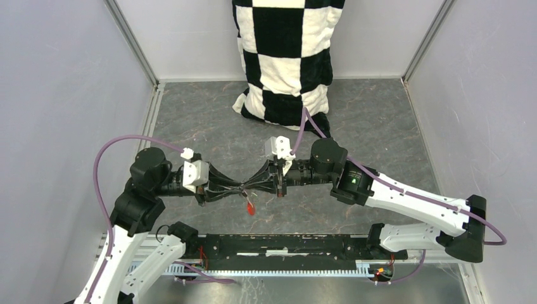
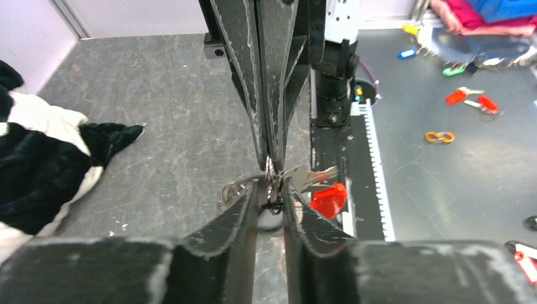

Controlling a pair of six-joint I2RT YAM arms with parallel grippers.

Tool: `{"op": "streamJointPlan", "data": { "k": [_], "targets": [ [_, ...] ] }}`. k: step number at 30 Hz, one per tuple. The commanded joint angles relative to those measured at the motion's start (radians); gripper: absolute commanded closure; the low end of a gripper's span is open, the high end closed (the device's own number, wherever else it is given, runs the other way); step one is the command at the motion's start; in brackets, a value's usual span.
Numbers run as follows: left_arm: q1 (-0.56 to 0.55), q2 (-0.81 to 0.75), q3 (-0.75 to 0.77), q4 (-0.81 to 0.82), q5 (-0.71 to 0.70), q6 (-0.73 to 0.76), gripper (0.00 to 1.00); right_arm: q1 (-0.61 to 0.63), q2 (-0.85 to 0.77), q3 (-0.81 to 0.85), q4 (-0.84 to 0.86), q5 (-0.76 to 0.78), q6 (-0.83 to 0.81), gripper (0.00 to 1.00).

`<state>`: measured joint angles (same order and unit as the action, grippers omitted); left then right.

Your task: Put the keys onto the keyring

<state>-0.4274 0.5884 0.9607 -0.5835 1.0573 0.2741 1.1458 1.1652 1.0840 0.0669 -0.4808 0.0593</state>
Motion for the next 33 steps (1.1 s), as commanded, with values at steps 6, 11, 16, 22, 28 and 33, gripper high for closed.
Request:
{"op": "streamJointPlan", "data": {
  "k": [6,11,16,22,28,33],
  "targets": [
    [0.0,-0.023,0.016,0.014,-0.105,0.108,0.6,-0.056,-0.042,-0.007,0.162,-0.133,0.136,1.0],
    [0.0,-0.072,-0.024,0.103,-0.073,0.069,0.62,-0.063,-0.019,0.0,0.165,-0.18,0.168,1.0],
    [0.0,-0.059,0.025,-0.027,-0.063,0.213,0.53,-0.076,-0.022,-0.007,0.173,-0.178,0.176,1.0],
    [0.0,-0.039,0.118,-0.115,-0.071,0.256,0.41,-0.081,-0.004,0.016,0.142,-0.183,0.161,1.0],
    [0.0,-0.012,0.15,-0.092,-0.004,0.195,0.39,-0.081,0.013,0.044,0.107,-0.179,0.143,1.0],
    [0.0,0.006,0.127,-0.067,0.03,0.153,0.44,-0.082,0.023,0.065,0.079,-0.167,0.131,1.0]
  ]
}}
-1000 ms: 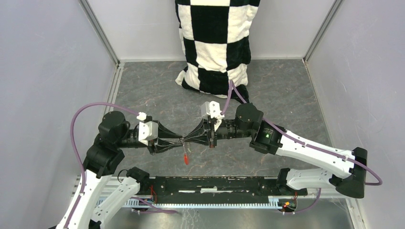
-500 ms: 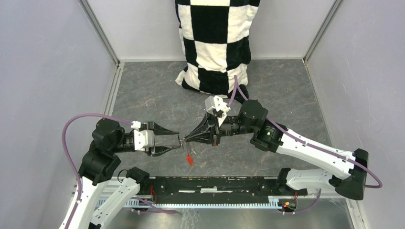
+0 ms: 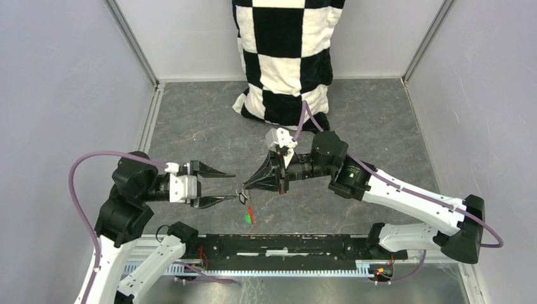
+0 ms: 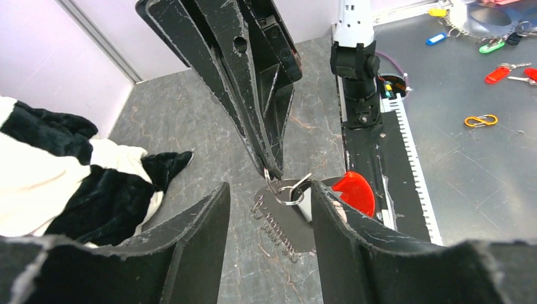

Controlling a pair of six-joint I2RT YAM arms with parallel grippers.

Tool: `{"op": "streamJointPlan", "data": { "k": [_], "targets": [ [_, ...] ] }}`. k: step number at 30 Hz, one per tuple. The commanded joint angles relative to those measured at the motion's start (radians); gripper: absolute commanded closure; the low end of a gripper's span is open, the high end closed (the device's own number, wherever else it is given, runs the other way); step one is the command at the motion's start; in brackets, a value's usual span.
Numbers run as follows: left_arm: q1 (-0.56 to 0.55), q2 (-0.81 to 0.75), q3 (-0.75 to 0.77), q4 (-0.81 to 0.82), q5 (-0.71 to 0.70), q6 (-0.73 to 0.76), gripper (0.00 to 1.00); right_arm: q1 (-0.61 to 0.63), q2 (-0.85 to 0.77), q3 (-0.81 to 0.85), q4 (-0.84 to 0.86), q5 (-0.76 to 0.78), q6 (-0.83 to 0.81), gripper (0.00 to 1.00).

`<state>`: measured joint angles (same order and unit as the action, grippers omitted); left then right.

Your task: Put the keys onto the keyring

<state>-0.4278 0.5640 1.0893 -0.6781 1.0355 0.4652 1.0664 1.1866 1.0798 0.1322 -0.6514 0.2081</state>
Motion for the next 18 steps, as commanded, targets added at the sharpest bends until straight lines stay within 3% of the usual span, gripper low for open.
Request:
{"op": "streamJointPlan", "data": {
  "k": [1,7,18],
  "targets": [
    [0.0,0.036,-0.004,0.025,0.051,-0.043,0.46,-0.002,0.003,0.071,0.012,0.004,-0.019,1.0],
    [0.001,0.071,-0.043,0.078,0.059,-0.124,0.6,-0.001,0.013,0.076,0.006,0.002,-0.027,1.0],
    [0.001,0.059,-0.062,0.081,0.041,-0.117,0.78,0.0,0.012,0.07,0.02,0.0,-0.02,1.0]
  ]
}}
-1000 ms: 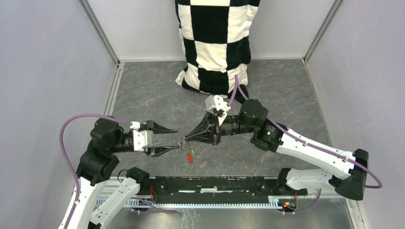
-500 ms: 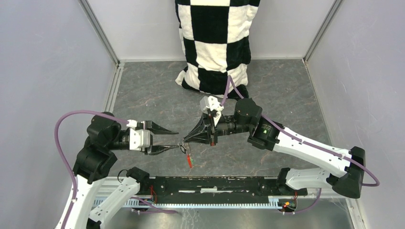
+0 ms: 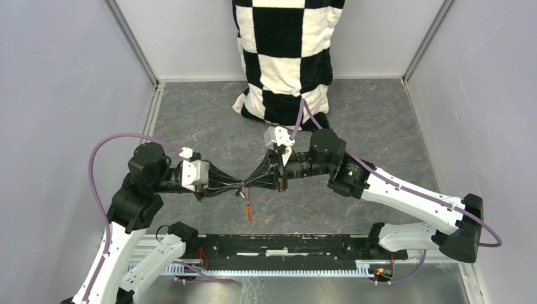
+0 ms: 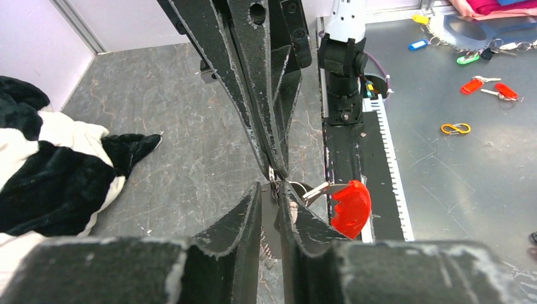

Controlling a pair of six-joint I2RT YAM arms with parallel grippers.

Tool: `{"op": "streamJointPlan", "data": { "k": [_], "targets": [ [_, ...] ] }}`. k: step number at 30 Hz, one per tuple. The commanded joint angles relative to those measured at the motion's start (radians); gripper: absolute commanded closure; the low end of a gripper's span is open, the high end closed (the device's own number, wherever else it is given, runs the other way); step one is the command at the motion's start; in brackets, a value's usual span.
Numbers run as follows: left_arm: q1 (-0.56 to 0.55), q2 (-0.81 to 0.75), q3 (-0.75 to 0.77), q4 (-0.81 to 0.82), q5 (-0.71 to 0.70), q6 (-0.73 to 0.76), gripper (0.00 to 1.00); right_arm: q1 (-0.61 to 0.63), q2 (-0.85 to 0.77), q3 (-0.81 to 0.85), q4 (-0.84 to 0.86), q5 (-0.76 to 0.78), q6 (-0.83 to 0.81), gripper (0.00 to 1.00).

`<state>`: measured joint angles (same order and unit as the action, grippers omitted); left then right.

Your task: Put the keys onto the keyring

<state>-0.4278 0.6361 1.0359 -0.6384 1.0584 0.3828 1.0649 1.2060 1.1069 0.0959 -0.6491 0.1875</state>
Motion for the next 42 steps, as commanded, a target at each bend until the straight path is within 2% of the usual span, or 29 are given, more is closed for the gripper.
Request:
{"op": "streamJointPlan", "data": {
  "k": [1,8,19,20,21,25,28,32,35,42],
  "targets": [
    [0.001,-0.018,-0.01,0.042,0.018,-0.033,0.82,0.001,-0.008,0.04,0.064,-0.002,0.005,1.0],
    [0.001,-0.024,-0.02,0.04,0.04,-0.032,0.97,0.0,-0.015,0.009,0.146,0.001,0.051,1.0],
    [0.001,-0.034,-0.029,0.074,0.049,-0.065,0.98,0.007,-0.025,-0.054,0.255,0.026,0.1,1.0],
    [0.001,-0.037,-0.032,0.082,0.047,-0.074,0.98,0.007,-0.024,-0.052,0.244,0.026,0.096,0.97],
    [0.001,-0.04,-0.035,0.087,0.042,-0.082,0.98,0.007,-0.027,-0.042,0.217,0.031,0.08,0.94],
    [0.001,-0.055,-0.033,0.047,0.017,-0.017,0.98,0.005,-0.045,0.023,0.017,0.086,-0.033,0.65],
    [0.0,-0.062,-0.032,0.003,0.001,0.038,0.98,0.001,-0.041,0.113,-0.143,0.1,-0.12,0.53],
    [0.001,-0.054,-0.024,-0.033,-0.012,0.087,0.98,-0.001,0.031,0.291,-0.423,0.09,-0.265,0.47],
    [0.001,-0.046,-0.022,-0.046,-0.024,0.112,0.98,0.001,0.1,0.415,-0.56,0.067,-0.316,0.46],
    [0.001,-0.034,-0.01,-0.079,-0.068,0.163,0.98,0.034,0.18,0.525,-0.726,0.127,-0.394,0.47]
  ]
}}
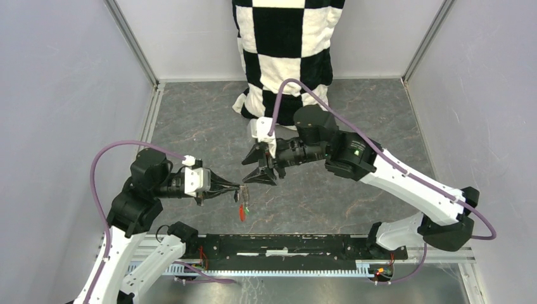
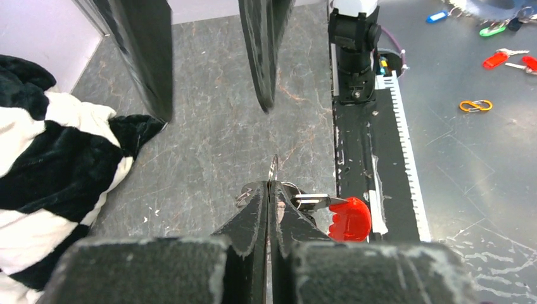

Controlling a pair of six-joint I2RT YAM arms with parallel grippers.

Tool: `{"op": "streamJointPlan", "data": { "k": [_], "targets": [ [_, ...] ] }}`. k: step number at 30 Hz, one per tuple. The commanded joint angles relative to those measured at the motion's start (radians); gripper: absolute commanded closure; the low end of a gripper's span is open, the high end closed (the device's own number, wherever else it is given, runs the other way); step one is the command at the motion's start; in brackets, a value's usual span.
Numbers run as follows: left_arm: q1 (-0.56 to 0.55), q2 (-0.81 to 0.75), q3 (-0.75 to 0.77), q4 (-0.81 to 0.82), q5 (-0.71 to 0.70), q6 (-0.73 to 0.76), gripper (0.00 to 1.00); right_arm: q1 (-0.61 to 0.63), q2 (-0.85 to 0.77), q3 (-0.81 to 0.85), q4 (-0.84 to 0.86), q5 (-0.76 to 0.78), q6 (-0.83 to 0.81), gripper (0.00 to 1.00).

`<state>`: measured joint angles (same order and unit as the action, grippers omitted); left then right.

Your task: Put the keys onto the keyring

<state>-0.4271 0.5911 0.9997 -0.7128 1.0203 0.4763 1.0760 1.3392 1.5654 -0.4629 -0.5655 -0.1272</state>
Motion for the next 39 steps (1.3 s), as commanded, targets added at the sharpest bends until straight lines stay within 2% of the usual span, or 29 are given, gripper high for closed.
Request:
{"op": "streamJointPlan", "data": {
  "k": [1,15,27,30,35,37,39],
  "targets": [
    [0.0,0.012,0.027,-0.005,-0.033,0.072,0.98,0.033,0.062,0.081,-0.187,0.052,-0.089,0.48],
    [0.0,0.029,0.04,-0.026,-0.043,0.096,0.98,0.082,0.163,0.219,-0.307,0.151,-0.134,0.61],
    [0.001,0.031,0.048,-0.047,-0.04,0.119,0.98,0.096,0.21,0.26,-0.357,0.166,-0.137,0.63],
    [0.0,0.032,0.048,-0.047,-0.038,0.119,0.98,0.097,0.224,0.269,-0.362,0.172,-0.132,0.71],
    [0.0,0.029,0.048,-0.047,-0.024,0.115,0.98,0.096,0.225,0.258,-0.328,0.174,-0.123,0.98],
    [0.0,0.029,0.049,-0.047,-0.021,0.109,0.97,0.096,0.212,0.226,-0.302,0.184,-0.119,1.0],
    [0.0,0.029,0.051,-0.048,-0.02,0.097,0.85,0.096,0.179,0.171,-0.255,0.187,-0.114,1.0]
  ]
}}
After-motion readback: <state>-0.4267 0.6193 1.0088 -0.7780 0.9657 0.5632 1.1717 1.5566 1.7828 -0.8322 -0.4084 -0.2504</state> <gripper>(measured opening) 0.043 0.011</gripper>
